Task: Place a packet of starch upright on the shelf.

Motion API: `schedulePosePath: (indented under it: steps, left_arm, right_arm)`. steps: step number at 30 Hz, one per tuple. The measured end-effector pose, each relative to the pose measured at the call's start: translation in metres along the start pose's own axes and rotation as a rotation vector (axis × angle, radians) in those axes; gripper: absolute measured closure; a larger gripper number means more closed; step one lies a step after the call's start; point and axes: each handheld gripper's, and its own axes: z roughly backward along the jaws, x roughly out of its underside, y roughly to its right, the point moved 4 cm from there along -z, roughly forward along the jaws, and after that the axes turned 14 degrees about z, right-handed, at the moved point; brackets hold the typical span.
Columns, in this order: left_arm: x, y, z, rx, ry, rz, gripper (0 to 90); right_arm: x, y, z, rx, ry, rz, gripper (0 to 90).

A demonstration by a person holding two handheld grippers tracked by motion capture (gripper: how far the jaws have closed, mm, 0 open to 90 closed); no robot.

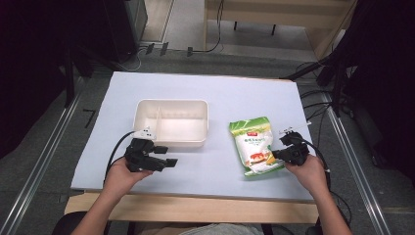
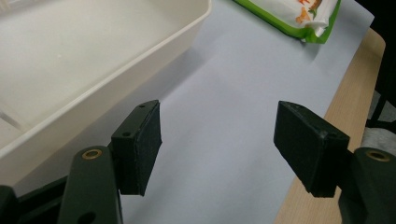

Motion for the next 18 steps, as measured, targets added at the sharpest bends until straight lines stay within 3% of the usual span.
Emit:
schedulePosePath:
  steps: [4,8,9,10,13,15,17,18]
  left_arm:
    - [-0.001,0.002,0.000,0.014,0.003,-0.003,33.1]
    - [-0.001,0.001,0.001,0.014,0.009,-0.005,33.1]
    - [-0.001,0.001,0.001,0.013,0.007,-0.004,33.1]
    - [-0.001,0.000,0.001,0.014,0.007,-0.005,33.1]
    - [-0.001,0.000,0.000,0.012,0.010,-0.002,33.1]
    - [-0.001,0.000,0.000,0.010,0.008,-0.004,33.1]
    - [-0.001,0.000,-0.001,0.012,0.005,-0.001,33.1]
    - [-0.001,0.000,-0.002,0.011,0.005,-0.001,33.1]
  right_arm:
    - [0.001,-0.013,0.001,-0.087,0.015,0.023,90.0]
    - [0.001,-0.010,0.003,-0.109,0.021,0.024,90.0]
    - [-0.001,-0.004,0.008,-0.083,0.062,0.026,90.0]
    - [-0.001,-0.004,0.008,-0.083,0.062,0.026,90.0]
    - [-0.006,0.011,0.016,-0.027,0.181,0.032,78.6]
    - [-0.007,0.012,0.016,-0.013,0.197,0.041,76.1]
    - [-0.015,0.018,0.016,0.030,0.209,0.025,61.2]
    - [-0.018,0.019,0.016,0.041,0.214,0.011,58.0]
